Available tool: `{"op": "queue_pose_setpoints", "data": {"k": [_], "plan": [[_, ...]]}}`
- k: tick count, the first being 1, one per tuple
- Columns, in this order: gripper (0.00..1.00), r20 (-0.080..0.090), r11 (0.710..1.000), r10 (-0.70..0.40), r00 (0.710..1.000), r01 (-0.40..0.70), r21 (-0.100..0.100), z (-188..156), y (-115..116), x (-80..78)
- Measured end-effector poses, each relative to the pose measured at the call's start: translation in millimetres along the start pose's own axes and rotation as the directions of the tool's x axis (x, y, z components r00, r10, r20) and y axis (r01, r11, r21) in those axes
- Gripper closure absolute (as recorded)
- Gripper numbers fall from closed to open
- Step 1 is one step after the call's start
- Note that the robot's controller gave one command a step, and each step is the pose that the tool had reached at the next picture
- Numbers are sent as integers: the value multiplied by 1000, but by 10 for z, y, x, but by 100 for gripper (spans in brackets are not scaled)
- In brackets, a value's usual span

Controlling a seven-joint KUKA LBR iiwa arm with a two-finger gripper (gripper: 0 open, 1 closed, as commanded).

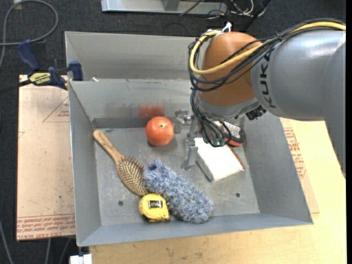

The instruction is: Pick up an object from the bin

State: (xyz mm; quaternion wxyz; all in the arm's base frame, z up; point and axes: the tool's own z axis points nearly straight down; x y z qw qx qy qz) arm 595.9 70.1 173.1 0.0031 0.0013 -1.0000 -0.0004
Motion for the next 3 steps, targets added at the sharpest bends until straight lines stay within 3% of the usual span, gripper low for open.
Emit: {"op": "queue_pose_setpoints", "data": {"k": [1,2,3], "plan": [[0,8,1000,2,1000,-2,-1,-49,-3,-14],[0,8,1000,14,1000,-14,-2,585,42,229],[0,0,1000,10,1000,-10,-1,816,10,322]]}}
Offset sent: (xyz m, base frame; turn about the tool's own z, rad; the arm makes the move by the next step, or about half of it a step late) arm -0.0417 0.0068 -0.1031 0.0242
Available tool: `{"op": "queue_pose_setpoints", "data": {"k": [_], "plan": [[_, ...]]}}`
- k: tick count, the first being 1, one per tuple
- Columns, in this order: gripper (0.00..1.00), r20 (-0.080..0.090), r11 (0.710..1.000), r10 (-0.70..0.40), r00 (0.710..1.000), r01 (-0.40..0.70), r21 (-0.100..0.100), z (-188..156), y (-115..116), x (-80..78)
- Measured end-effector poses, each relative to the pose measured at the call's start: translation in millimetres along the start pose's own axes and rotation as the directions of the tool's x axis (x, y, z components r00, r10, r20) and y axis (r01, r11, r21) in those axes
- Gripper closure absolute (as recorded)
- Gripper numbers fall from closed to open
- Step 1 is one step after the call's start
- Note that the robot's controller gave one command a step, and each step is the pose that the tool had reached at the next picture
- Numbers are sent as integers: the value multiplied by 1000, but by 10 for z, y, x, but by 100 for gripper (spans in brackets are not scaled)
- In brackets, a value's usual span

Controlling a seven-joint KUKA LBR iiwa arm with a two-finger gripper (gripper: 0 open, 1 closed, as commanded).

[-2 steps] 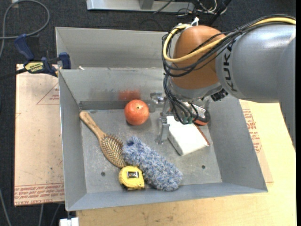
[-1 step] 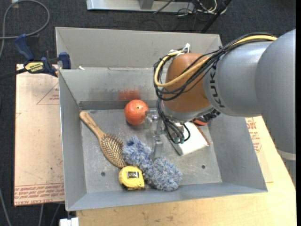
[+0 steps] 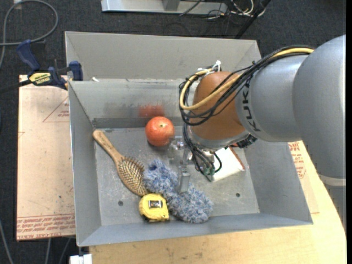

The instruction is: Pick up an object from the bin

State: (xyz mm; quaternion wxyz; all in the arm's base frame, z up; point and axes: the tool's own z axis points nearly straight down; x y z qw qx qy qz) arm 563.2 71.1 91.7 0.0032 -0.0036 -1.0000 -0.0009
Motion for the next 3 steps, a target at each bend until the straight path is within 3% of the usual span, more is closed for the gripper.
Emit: {"op": "queue_pose_setpoints", "data": {"k": [1,2,3], "plan": [[0,10,1000,-18,1000,18,-1,-154,-23,-2],[0,0,997,71,997,-71,0,182,-2,58],[100,5,996,85,996,-85,-5,185,-103,37]]}}
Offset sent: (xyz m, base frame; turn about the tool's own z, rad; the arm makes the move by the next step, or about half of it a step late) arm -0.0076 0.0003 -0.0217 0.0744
